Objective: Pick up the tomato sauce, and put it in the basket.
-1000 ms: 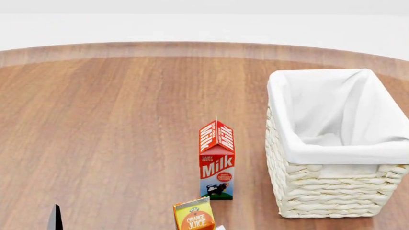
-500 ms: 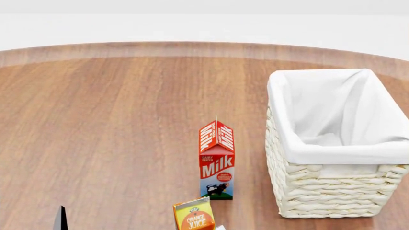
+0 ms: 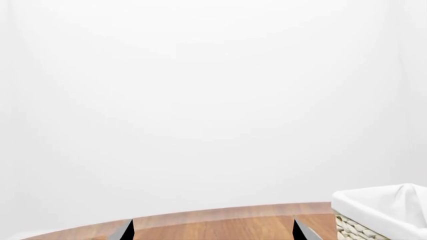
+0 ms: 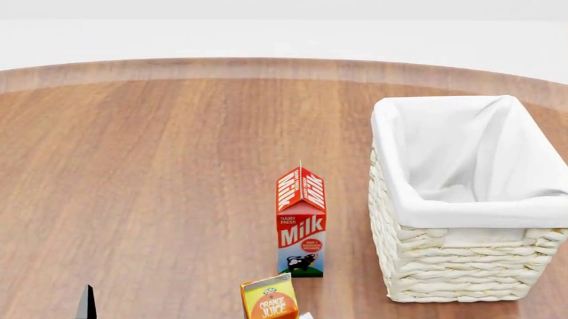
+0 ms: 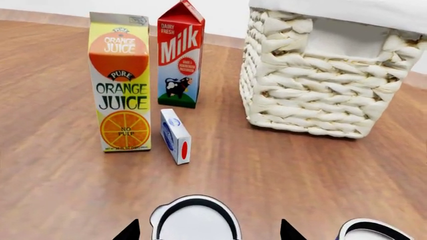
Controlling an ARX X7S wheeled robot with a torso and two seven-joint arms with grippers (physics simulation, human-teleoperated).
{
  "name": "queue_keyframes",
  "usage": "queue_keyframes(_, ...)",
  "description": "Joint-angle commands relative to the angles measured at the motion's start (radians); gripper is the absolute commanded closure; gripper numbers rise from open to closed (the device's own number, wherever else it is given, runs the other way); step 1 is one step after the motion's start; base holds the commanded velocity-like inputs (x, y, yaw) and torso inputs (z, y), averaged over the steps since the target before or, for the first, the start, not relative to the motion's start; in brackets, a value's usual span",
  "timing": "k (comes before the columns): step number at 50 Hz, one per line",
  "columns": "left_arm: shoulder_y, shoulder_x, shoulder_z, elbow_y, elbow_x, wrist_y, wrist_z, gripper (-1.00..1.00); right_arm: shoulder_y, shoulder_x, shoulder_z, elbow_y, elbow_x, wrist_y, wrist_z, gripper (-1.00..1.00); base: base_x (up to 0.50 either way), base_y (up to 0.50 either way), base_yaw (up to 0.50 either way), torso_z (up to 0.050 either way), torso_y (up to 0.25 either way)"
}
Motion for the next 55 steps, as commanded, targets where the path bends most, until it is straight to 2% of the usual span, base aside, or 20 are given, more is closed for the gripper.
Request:
queue_keyframes(1, -0.003, -0.006, 0.005, -0.002, -0.003, -0.002, -0.006, -1.00, 0.056, -0.007, -0.008, 0.062, 0.021, 0.015, -0.003, -1.00, 0.00, 0.00, 0.00, 0.000, 0.000)
queue_keyframes(5, -0.002, -0.009, 0.004, 0.002, -0.006, -0.002, -0.009, -1.00, 0.075, -0.017, -0.025, 0.131, 0.030, -0.010, -0.021, -1.00, 0.00, 0.00, 0.00, 0.000, 0.000)
queue_keyframes(7, -0.003, -0.011, 0.006, 0.002, -0.005, -0.003, -0.011, -1.00, 0.060, -0.011, -0.030, 0.083, 0.050, 0.049, -0.032, -1.00, 0.00, 0.00, 0.00, 0.000, 0.000)
queue_keyframes(17, -0.006, -0.018, 0.014, 0.002, -0.007, -0.004, -0.021, -1.00, 0.056, -0.006, -0.037, 0.073, 0.046, 0.049, -0.024, -1.00, 0.00, 0.00, 0.00, 0.000, 0.000)
queue_keyframes(18, -0.006, -0.019, 0.014, 0.003, -0.008, -0.005, -0.022, -1.00, 0.054, -0.005, -0.039, 0.069, 0.046, 0.047, -0.024, 1.00, 0.00, 0.00, 0.00, 0.000, 0.000)
queue_keyframes(36, -0.015, -0.032, 0.027, -0.003, -0.015, -0.008, -0.036, -1.00, 0.036, 0.007, -0.043, 0.025, 0.052, 0.028, -0.012, 1.00, 0.00, 0.00, 0.00, 0.000, 0.000)
queue_keyframes(37, -0.015, -0.032, 0.027, -0.003, -0.015, -0.008, -0.037, -1.00, 0.044, 0.002, -0.044, 0.061, 0.050, -0.008, -0.014, 1.00, 0.00, 0.00, 0.00, 0.000, 0.000)
queue_keyframes(38, -0.015, -0.033, 0.028, -0.003, -0.015, -0.008, -0.038, -1.00, 0.006, 0.023, -0.029, -0.077, 0.062, 0.050, 0.002, 1.00, 0.00, 0.00, 0.00, 0.000, 0.000)
queue_keyframes(42, -0.018, -0.035, 0.029, -0.006, -0.017, -0.008, -0.041, -1.00, -0.026, 0.044, -0.015, -0.190, 0.065, 0.071, 0.019, 1.00, 0.00, 0.00, 0.00, 0.000, 0.000)
queue_keyframes(43, -0.018, -0.036, 0.030, -0.005, -0.018, -0.008, -0.042, -1.00, -0.045, 0.056, 0.004, -0.273, 0.070, 0.075, 0.033, 1.00, 0.00, 0.00, 0.00, 0.000, 0.000)
queue_keyframes(46, -0.019, -0.038, 0.030, -0.005, -0.020, -0.007, -0.044, -1.00, -0.061, 0.067, 0.024, -0.358, 0.072, 0.056, 0.048, 1.00, 0.00, 0.00, 0.00, 0.000, 0.000)
queue_keyframes(55, -0.019, -0.045, 0.033, -0.005, -0.024, -0.005, -0.051, -1.00, -0.030, 0.099, 0.070, -0.601, 0.085, 0.161, 0.091, 1.00, 0.00, 0.00, 0.00, 0.000, 0.000)
